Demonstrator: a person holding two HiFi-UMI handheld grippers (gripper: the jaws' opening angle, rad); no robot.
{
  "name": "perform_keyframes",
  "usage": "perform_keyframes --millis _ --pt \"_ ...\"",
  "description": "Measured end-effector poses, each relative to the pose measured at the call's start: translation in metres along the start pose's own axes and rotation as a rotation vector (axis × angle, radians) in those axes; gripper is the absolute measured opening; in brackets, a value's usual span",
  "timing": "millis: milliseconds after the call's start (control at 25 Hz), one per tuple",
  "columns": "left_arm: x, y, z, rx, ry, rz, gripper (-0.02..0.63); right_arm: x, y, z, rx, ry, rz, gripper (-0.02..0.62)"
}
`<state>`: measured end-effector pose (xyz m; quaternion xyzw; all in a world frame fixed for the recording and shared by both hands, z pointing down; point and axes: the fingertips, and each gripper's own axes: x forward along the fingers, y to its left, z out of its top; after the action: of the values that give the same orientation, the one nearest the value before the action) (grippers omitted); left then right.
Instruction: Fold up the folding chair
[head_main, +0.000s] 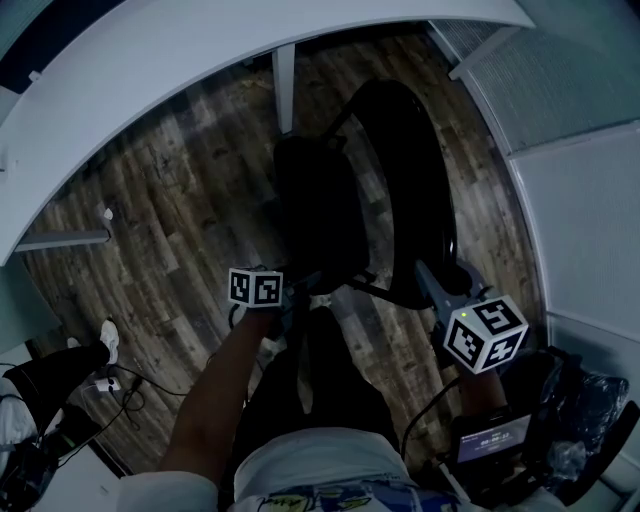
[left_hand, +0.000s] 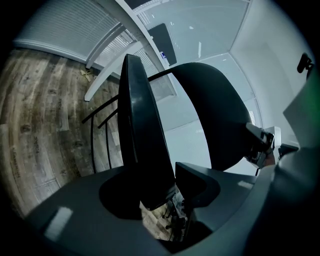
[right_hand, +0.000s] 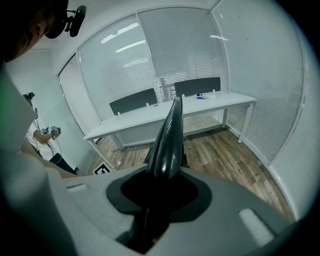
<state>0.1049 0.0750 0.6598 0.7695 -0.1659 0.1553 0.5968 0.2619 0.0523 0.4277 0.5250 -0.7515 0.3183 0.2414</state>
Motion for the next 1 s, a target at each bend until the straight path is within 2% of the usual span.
perform_keyframes --millis 480,1000 --pt "0.022 -0.033 0.004 0.047 0.048 -0.009 0.179 -0.006 0.005 0.003 -0.026 0.013 -0.031 0.094" --pt "0.056 -0.072 0.008 0.107 0.141 -0.045 0.167 -0.011 0.003 0.007 -0.049 0.021 -0.059 0.092"
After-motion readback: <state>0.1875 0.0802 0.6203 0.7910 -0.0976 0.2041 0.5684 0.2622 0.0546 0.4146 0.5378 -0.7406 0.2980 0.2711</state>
